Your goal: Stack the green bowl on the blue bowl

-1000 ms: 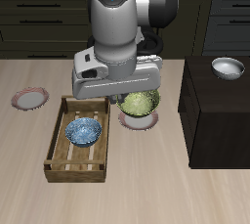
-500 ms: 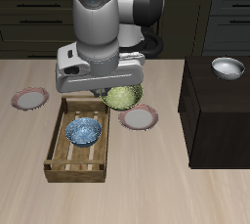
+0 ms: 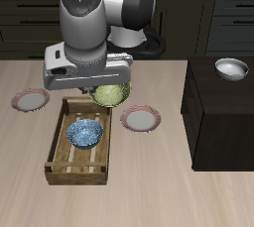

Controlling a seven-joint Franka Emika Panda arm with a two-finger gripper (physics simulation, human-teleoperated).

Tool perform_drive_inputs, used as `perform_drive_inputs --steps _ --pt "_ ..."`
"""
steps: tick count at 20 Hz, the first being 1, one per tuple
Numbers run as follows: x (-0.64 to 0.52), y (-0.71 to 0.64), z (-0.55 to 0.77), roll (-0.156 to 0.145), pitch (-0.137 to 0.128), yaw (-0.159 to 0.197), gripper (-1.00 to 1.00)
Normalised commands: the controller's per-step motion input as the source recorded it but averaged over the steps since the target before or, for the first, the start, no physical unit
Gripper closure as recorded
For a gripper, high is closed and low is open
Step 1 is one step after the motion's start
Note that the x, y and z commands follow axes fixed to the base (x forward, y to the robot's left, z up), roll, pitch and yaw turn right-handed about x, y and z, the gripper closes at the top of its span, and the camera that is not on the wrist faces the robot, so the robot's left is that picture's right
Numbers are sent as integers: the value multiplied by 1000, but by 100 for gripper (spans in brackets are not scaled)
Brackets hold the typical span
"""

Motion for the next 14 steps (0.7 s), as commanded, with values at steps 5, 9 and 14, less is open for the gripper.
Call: perform_drive_inputs --steps 5,9,14 --pt "-193 -336 -28 -59 -4 11 100" --pt "-54 -175 -85 -37 -13 22 100" --pt "14 -198 141 -15 -92 12 100"
